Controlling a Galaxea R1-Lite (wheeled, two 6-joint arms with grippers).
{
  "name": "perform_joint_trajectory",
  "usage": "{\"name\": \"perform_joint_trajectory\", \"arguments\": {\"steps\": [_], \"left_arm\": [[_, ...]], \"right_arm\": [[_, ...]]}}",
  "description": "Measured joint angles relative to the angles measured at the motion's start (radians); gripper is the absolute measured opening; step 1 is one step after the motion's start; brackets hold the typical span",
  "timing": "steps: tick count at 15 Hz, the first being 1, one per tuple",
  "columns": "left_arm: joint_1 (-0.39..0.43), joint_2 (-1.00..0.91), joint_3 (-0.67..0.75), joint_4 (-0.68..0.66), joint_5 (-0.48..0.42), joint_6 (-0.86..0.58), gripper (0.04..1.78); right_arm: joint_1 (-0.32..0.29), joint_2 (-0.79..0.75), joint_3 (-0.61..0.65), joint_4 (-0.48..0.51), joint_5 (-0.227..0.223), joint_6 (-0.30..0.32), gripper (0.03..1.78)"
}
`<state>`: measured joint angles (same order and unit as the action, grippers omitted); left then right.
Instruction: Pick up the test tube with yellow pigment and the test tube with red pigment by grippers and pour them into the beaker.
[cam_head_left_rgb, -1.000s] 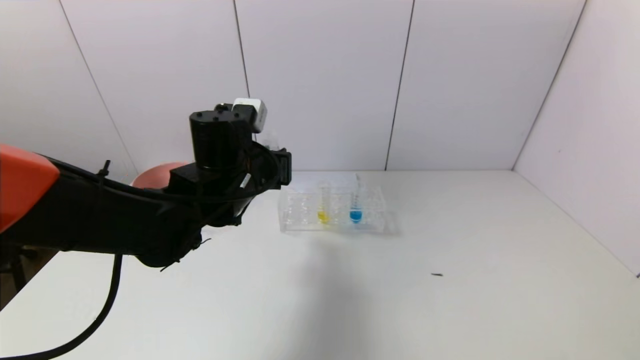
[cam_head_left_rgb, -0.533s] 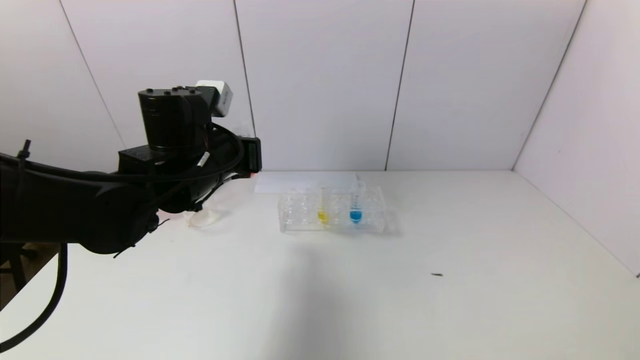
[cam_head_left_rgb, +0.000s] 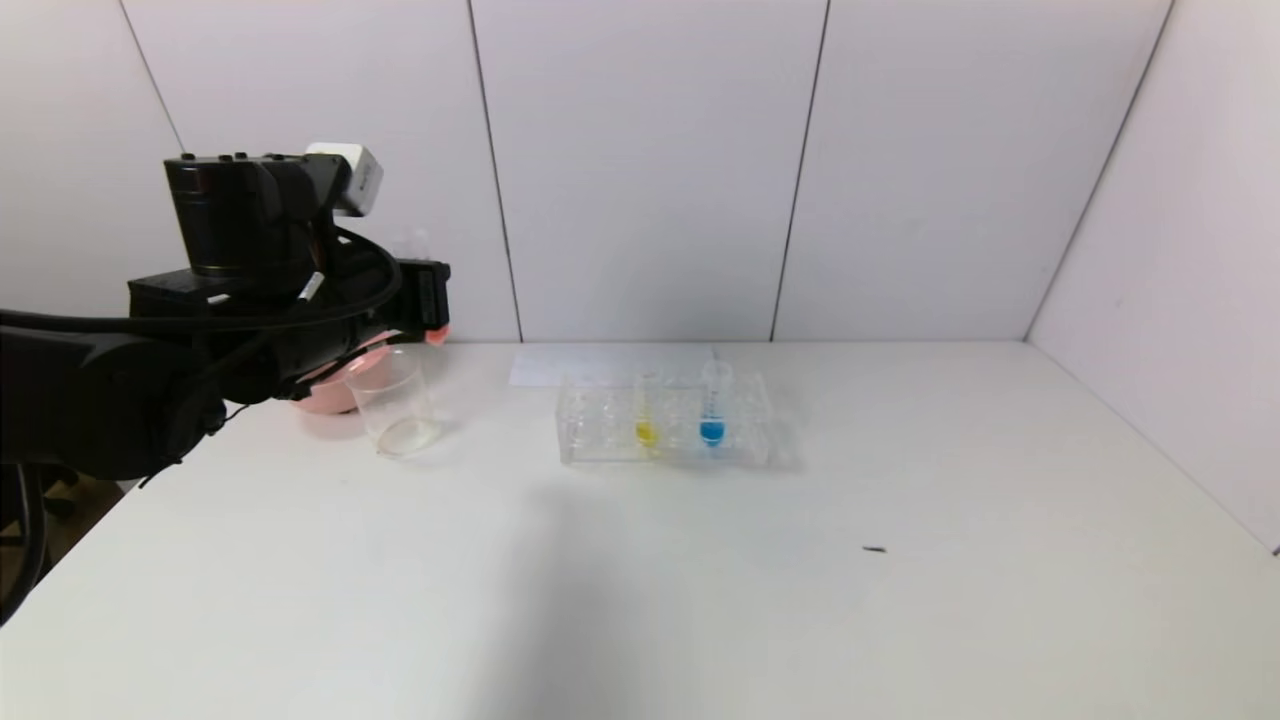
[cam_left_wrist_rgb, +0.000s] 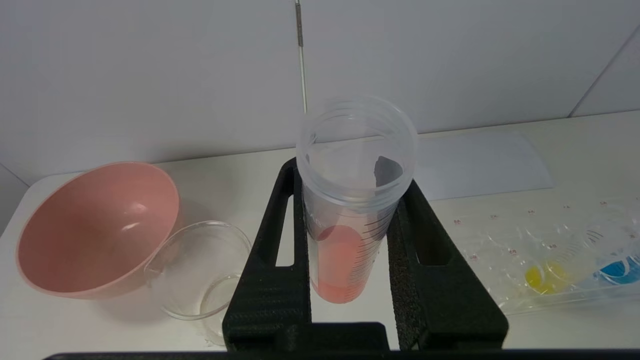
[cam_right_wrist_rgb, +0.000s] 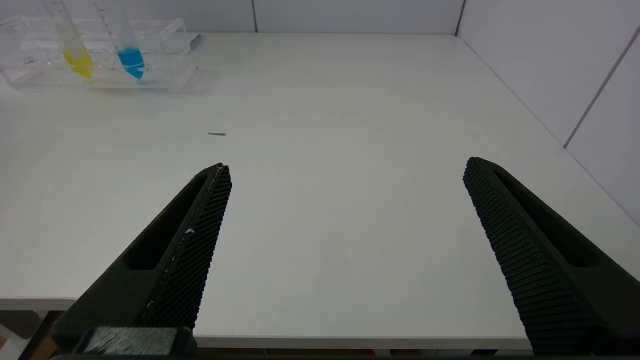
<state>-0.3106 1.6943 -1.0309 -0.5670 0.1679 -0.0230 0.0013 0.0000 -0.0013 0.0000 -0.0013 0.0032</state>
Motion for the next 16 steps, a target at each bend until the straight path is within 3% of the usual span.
{"name": "perform_joint_trajectory", "arguments": {"steps": [3,16], "left_arm": [[0.067,-0.019,0.002,0.023,-0.074,0.001,0.46],[0.285,-0.026,0.002,0.050,-0.196,0.001,0.46]], "right_arm": [[0.000,0.000,0.000,0.000,0.000,0.000,1.70],[0.000,0.000,0.000,0.000,0.000,0.000,1.70]]}}
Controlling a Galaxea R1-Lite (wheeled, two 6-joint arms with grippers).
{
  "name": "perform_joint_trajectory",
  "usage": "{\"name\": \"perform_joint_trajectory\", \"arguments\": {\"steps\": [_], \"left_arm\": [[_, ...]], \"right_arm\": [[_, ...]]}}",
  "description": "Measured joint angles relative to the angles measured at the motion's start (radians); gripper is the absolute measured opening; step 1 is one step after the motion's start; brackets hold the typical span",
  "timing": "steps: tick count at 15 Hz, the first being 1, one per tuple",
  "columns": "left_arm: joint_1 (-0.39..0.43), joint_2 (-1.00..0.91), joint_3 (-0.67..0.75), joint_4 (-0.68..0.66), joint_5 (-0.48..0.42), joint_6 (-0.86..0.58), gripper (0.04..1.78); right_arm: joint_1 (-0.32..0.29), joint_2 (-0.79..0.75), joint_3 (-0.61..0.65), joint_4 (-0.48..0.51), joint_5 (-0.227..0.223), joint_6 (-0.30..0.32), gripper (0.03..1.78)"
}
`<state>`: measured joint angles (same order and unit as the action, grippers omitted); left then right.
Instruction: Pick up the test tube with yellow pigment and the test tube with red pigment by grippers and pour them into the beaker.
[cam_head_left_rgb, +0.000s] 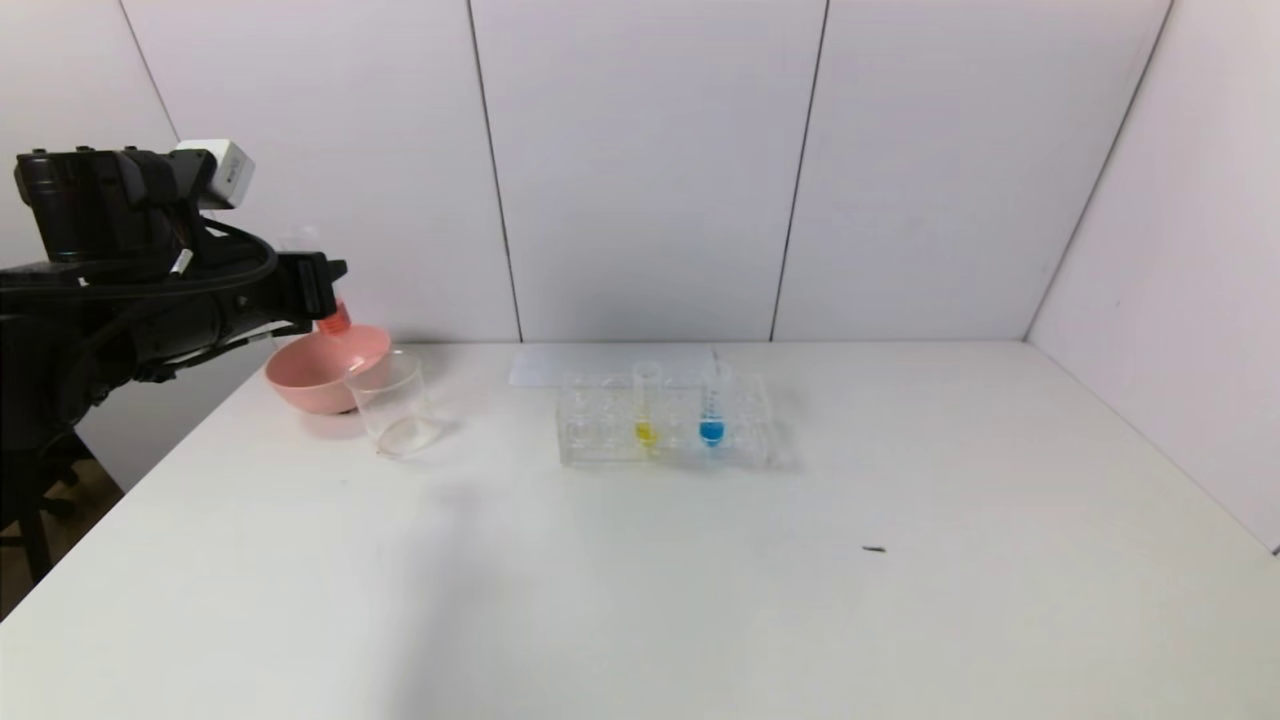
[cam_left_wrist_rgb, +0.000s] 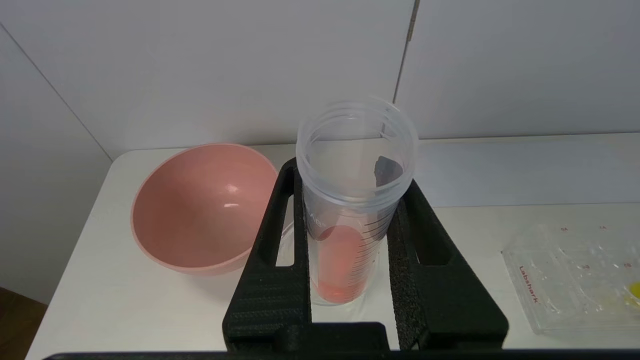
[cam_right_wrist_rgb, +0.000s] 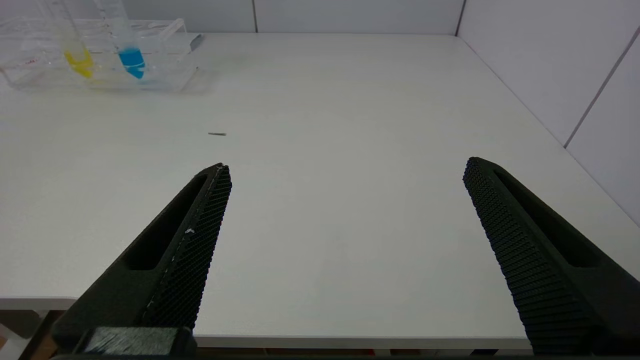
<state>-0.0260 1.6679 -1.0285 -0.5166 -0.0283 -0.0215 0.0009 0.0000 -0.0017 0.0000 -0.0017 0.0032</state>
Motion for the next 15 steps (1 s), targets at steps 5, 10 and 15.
{"name": "perform_joint_trajectory", "arguments": {"steps": [5,10,15], "left_arm": [[0.079,0.002,0.008,0.005,-0.065,0.003,0.46],[0.134,0.009,0.013,0.006,-0.106,0.035,0.46],[0.146,0.011,0.010,0.018,-0.114,0.050,0.46]], "right_arm": [[0.001,0.000,0.000,0.000,0.000,0.000,1.70],[0.000,0.000,0.000,0.000,0.000,0.000,1.70],[0.000,0.000,0.000,0.000,0.000,0.000,1.70]]}}
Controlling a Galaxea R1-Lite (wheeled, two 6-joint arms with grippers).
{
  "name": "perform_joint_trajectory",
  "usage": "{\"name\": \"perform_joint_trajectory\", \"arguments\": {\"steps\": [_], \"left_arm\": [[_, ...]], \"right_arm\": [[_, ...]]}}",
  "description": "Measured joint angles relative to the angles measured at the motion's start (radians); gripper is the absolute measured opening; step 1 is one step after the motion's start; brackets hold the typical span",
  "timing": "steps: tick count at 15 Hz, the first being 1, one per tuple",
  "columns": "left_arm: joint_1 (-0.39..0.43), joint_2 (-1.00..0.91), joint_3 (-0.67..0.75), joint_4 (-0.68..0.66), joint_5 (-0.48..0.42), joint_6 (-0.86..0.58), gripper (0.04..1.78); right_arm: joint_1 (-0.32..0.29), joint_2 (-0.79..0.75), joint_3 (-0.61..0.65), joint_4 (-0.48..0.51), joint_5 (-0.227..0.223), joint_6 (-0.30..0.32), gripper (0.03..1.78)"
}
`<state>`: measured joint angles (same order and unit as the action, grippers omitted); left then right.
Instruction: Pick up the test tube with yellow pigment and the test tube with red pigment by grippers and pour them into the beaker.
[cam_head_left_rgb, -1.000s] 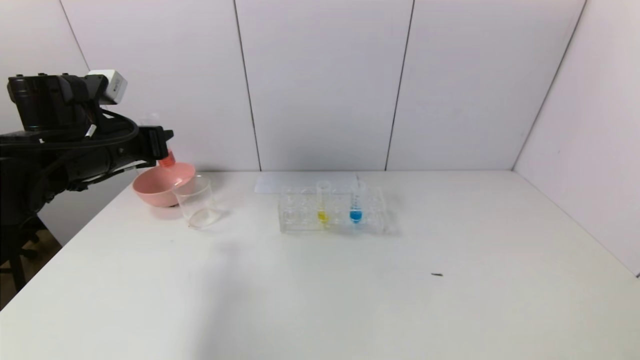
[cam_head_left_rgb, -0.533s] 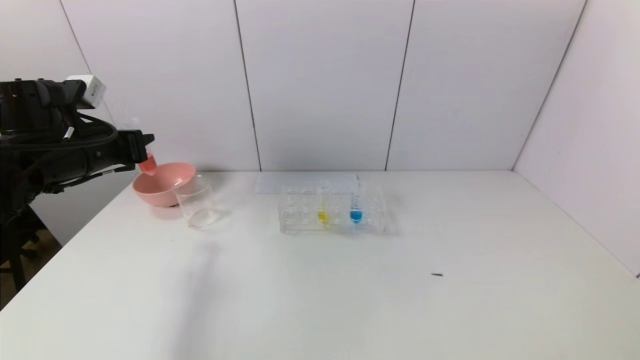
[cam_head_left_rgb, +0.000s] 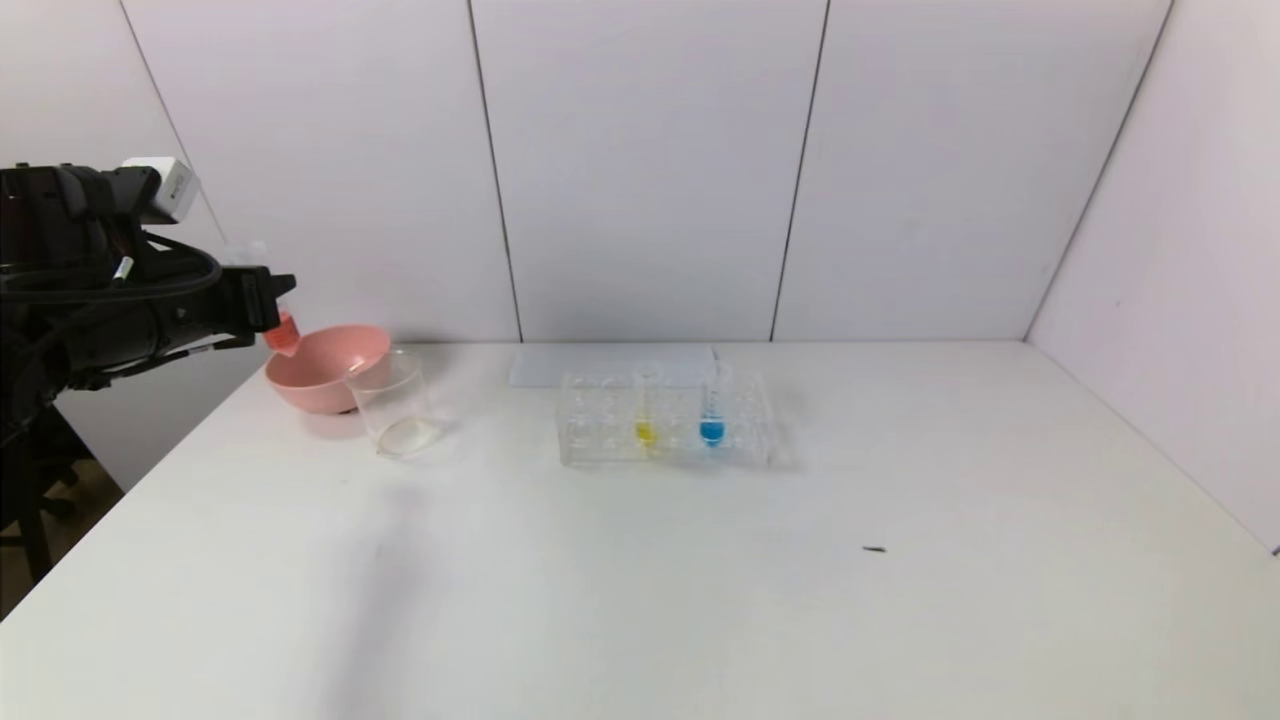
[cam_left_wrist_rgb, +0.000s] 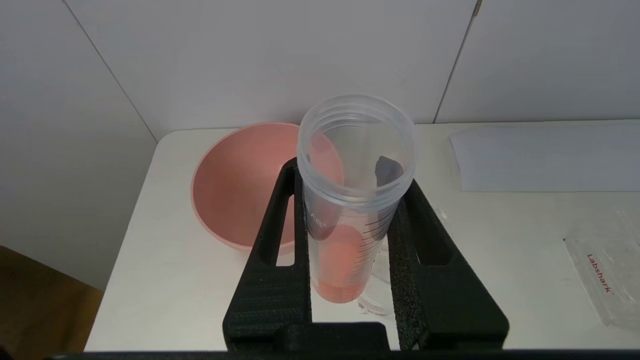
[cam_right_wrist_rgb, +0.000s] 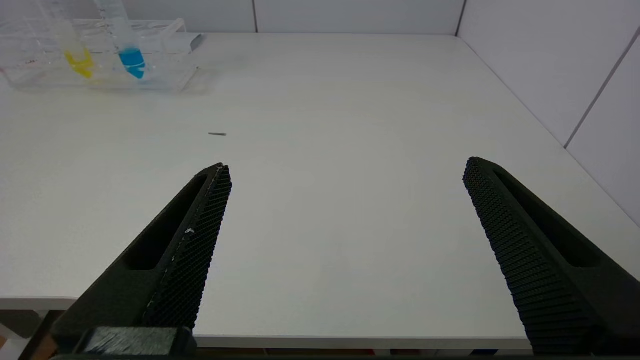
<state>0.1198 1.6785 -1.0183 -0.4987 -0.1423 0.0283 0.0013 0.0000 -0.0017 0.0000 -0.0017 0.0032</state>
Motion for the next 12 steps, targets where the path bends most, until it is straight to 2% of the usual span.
{"name": "perform_joint_trajectory", "arguments": {"steps": [8,12], "left_arm": [[0.031,0.013,0.009,0.013,-0.006,0.058,0.46],[0.060,0.010,0.010,0.047,-0.110,0.063,0.46]], "right_arm": [[0.000,0.000,0.000,0.000,0.000,0.000,1.70],[0.000,0.000,0.000,0.000,0.000,0.000,1.70]]}}
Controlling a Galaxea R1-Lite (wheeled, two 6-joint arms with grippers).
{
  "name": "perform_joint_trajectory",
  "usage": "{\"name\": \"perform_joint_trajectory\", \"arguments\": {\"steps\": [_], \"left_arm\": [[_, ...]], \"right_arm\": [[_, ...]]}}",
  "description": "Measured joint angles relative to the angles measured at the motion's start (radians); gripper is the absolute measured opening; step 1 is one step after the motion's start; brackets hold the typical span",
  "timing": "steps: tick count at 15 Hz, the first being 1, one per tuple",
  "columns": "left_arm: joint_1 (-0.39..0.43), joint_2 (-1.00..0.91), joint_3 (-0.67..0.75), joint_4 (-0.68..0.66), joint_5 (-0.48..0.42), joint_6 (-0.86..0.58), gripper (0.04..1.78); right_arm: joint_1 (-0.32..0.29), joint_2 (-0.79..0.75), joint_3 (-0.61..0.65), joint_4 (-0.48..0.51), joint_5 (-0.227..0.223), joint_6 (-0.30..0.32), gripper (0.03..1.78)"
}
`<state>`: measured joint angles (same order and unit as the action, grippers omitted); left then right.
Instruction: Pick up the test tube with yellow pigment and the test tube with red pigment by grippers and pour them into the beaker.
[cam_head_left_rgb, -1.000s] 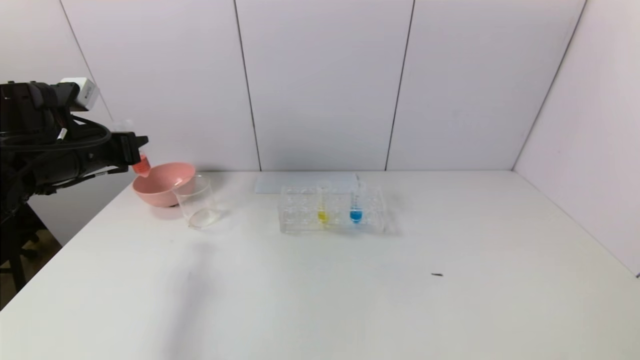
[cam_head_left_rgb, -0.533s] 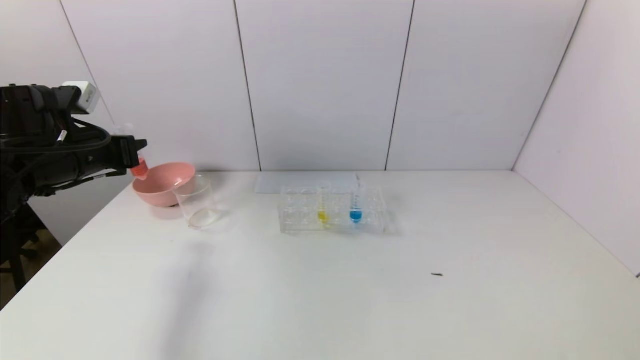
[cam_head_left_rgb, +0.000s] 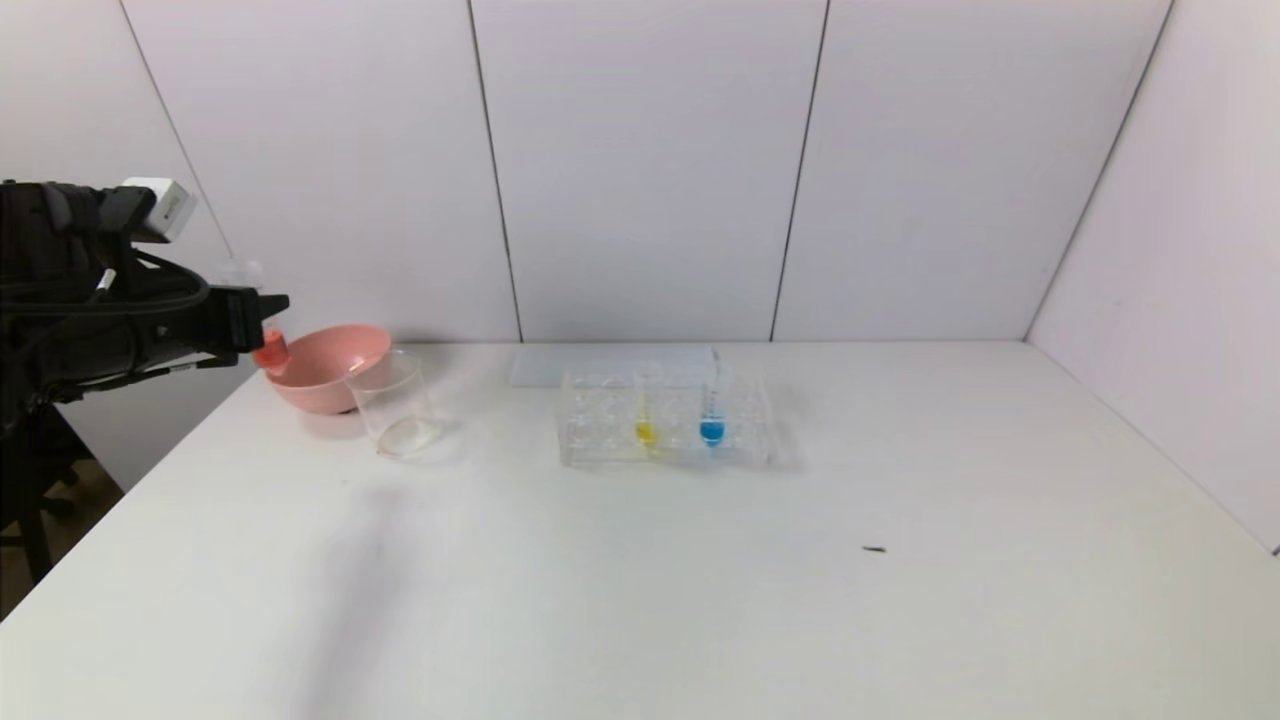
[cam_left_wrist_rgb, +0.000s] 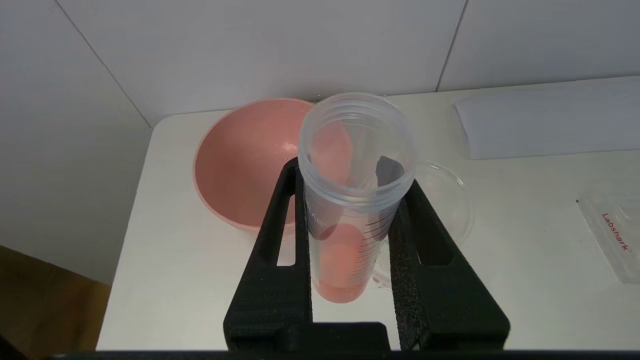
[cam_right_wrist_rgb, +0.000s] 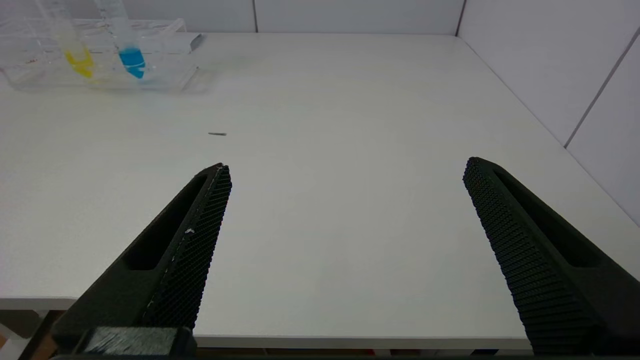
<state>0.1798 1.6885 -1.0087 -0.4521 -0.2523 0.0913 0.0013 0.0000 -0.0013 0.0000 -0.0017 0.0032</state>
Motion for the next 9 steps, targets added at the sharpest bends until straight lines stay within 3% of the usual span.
{"name": "perform_joint_trajectory", "arguments": {"steps": [9], "left_arm": [[0.018,0.001,-0.026,0.090,-0.022,0.120,0.46]], "right_arm": [[0.000,0.000,0.000,0.000,0.000,0.000,1.70]]}}
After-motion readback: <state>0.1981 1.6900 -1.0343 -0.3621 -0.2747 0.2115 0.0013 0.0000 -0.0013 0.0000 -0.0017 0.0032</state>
